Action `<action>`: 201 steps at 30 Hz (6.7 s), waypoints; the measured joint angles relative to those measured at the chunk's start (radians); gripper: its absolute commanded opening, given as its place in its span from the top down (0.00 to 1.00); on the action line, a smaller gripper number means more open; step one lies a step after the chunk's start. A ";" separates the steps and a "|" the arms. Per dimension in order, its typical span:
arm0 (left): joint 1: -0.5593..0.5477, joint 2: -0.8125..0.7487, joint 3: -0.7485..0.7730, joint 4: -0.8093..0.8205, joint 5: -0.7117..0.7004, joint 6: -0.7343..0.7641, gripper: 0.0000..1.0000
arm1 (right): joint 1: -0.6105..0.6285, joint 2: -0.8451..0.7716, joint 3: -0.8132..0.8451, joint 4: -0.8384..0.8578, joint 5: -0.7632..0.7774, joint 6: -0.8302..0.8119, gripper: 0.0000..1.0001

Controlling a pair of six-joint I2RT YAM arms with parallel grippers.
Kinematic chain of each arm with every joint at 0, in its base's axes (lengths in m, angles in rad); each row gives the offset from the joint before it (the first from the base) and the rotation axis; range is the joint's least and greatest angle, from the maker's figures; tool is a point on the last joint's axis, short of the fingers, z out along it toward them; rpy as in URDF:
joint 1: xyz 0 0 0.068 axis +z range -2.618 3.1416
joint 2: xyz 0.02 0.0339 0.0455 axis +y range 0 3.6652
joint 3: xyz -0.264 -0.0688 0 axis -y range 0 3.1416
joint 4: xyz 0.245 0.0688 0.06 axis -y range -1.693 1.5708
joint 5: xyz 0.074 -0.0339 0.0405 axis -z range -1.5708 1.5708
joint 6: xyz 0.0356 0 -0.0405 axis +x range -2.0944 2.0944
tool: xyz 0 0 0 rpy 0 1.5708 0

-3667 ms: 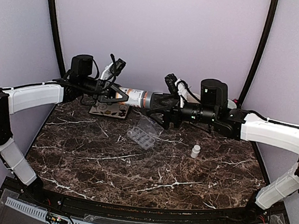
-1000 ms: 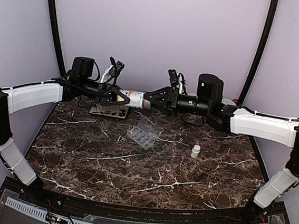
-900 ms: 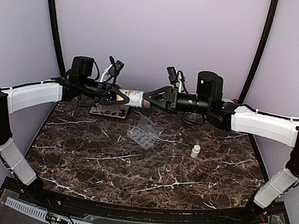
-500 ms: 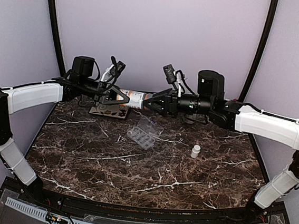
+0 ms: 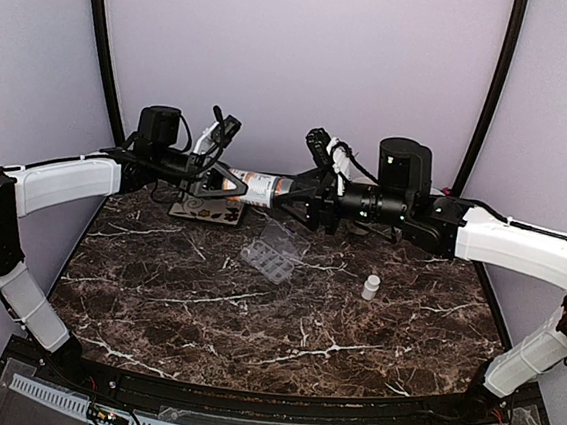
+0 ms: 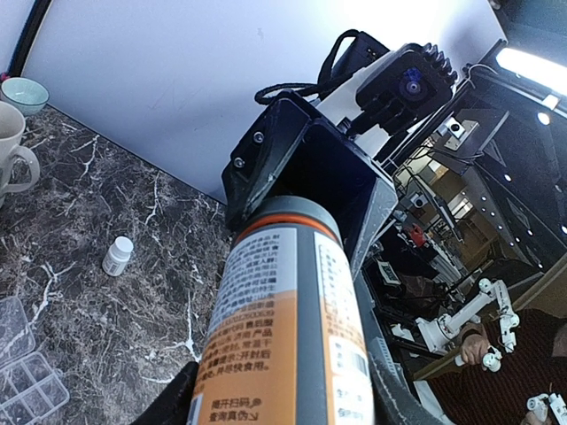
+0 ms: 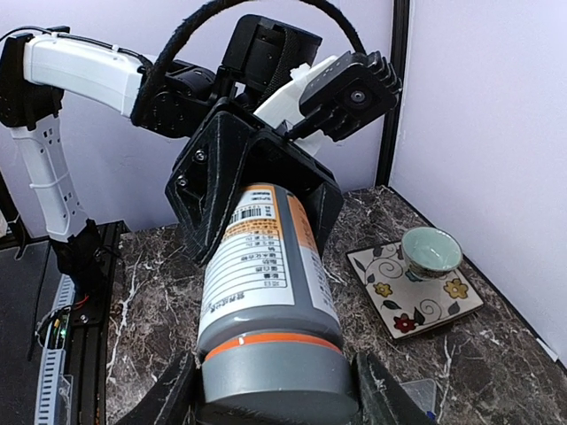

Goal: Sort the pills into containers
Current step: Unscrew the lid of the pill bottle, then pour the pill into the compartment of the pill container.

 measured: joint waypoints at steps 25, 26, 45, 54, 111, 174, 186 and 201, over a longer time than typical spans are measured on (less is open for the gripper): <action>0.006 0.003 0.000 0.027 0.064 -0.004 1.00 | -0.006 -0.006 -0.034 -0.070 0.071 0.015 0.28; 0.006 0.003 0.000 0.027 0.064 -0.004 1.00 | -0.006 -0.010 -0.041 -0.068 0.071 0.018 0.28; 0.006 0.003 0.000 0.035 0.063 -0.001 1.00 | -0.019 -0.117 -0.166 0.036 -0.023 0.309 0.17; 0.006 0.003 0.000 0.043 0.063 -0.001 1.00 | -0.059 -0.121 -0.177 0.196 -0.094 0.702 0.17; 0.006 0.004 0.030 -0.013 0.047 0.063 1.00 | -0.050 0.065 -0.011 0.215 -0.216 1.027 0.46; 0.059 -0.051 -0.439 0.633 -0.119 -0.257 1.00 | -0.095 -0.054 -0.193 0.234 -0.146 0.652 0.52; 0.074 -0.051 -0.620 0.893 -0.267 -0.327 1.00 | -0.095 -0.060 -0.238 0.247 -0.110 0.649 0.52; 0.074 0.108 -0.739 1.136 -0.459 -0.355 1.00 | -0.095 -0.087 -0.276 0.255 -0.080 0.641 0.53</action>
